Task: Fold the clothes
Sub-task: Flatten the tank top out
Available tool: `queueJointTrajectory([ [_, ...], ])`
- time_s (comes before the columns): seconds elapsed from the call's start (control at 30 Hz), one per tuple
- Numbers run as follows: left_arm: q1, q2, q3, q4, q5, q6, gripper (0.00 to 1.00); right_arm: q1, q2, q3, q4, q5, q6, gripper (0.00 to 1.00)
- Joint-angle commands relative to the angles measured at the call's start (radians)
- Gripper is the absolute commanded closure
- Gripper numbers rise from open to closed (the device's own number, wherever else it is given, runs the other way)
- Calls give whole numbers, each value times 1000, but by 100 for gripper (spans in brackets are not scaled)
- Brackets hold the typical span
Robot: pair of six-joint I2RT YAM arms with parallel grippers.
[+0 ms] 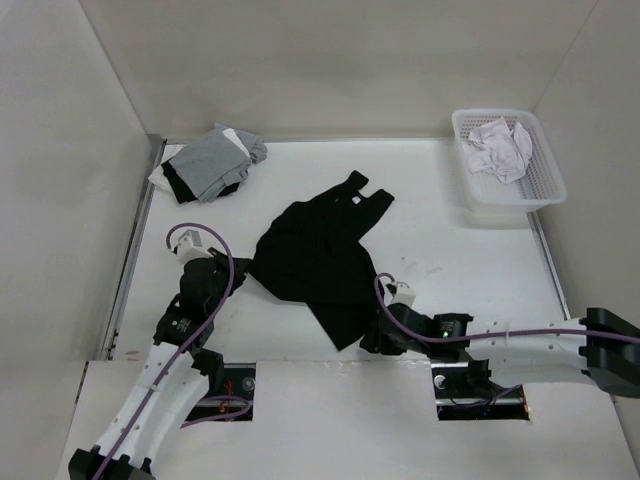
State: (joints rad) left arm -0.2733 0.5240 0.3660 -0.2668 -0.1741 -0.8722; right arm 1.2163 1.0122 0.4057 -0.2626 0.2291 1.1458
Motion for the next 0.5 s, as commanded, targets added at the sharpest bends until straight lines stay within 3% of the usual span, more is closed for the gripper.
queueJointTrajectory([
  [0.0, -2, -9, -21, 86, 67, 13, 94, 54, 66, 42, 77, 64, 176, 58],
  [0.23, -33, -41, -33, 89, 88, 19, 94, 139, 307, 142, 151, 104, 331, 63],
  [0.47, -42, -105, -42, 78, 107, 21, 94, 151, 385, 142, 154, 157, 508, 65],
])
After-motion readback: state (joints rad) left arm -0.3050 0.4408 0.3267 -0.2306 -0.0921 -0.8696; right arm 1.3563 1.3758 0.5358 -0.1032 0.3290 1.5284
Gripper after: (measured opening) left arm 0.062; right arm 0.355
